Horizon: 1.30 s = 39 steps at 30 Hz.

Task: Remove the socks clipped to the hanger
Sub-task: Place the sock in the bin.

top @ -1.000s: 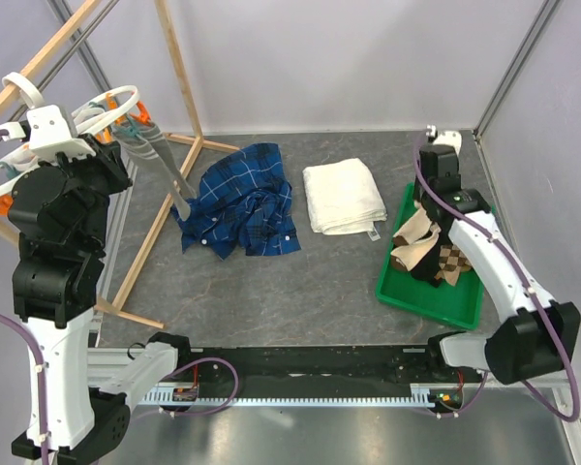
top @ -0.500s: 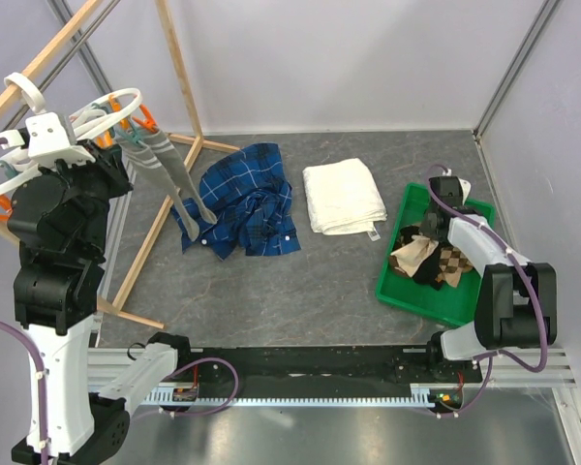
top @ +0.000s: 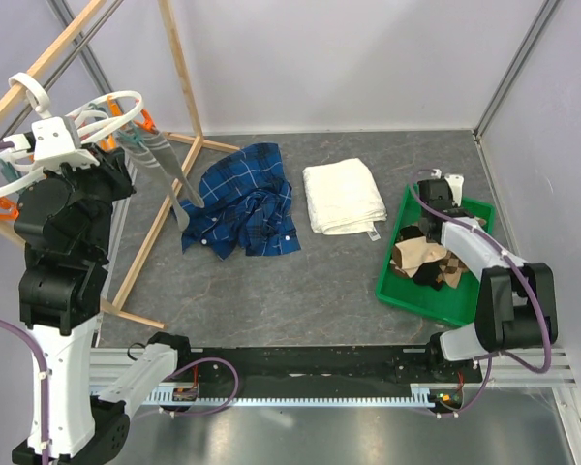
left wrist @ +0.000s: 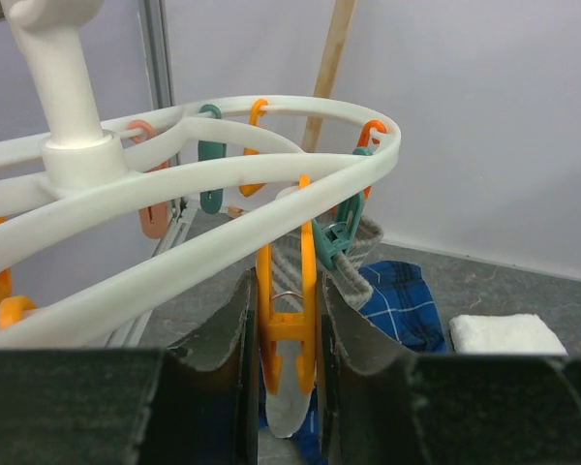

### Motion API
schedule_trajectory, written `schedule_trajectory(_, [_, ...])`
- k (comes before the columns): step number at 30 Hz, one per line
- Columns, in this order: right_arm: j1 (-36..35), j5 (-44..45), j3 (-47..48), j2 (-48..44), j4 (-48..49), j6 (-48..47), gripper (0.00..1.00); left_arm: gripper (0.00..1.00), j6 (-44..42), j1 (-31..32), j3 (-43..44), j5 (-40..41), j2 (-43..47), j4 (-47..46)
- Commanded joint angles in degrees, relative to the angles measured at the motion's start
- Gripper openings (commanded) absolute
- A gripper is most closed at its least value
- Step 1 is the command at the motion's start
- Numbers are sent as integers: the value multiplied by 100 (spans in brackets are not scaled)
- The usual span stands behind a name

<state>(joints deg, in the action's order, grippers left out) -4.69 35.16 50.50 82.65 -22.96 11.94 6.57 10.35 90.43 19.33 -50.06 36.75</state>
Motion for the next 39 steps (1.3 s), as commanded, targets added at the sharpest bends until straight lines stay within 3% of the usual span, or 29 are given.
schedule_trajectory(1, [-14, 755, 397, 409, -287, -175, 33, 26, 117, 2, -26, -210, -12, -221])
schedule_trajectory(5, [-181, 1230, 1390, 541, -1103, -246, 48, 27, 90, 2, -26, -132, -56, -221])
schedule_trajectory(9, [-410, 618, 2279, 428, -1877, -52, 61, 28, 90, 2, -17, -149, -74, -212])
schedule_trajectory(14, [-507, -622, 2219, -28, -1792, 448, 57, 28, 64, 2, -17, -149, -74, -212])
schedule_trajectory(18, [-516, -1247, 1098, -416, -1151, 782, 48, 29, 55, 2, 18, -166, -65, -212])
schedule_trajectory(23, [-489, -1047, 5, -601, -387, 1257, 35, 29, 73, 2, 18, -193, -30, -204])
schedule_trajectory(25, [-498, -679, -251, -444, -323, 1310, 35, 29, 90, 2, -26, -228, -4, -212])
schedule_trajectory(31, [-638, -317, 564, -757, -578, 837, 45, 34, 196, 2, 106, -307, -12, -19])
schedule_trajectory(36, [-1638, -728, 1767, -1146, -43, 99, 52, 35, 222, 2, 177, -220, 137, 86])
schedule_trajectory(39, [-2465, -1368, 1902, -1278, 782, -227, 53, 34, 257, 2, 194, -394, 172, 104])
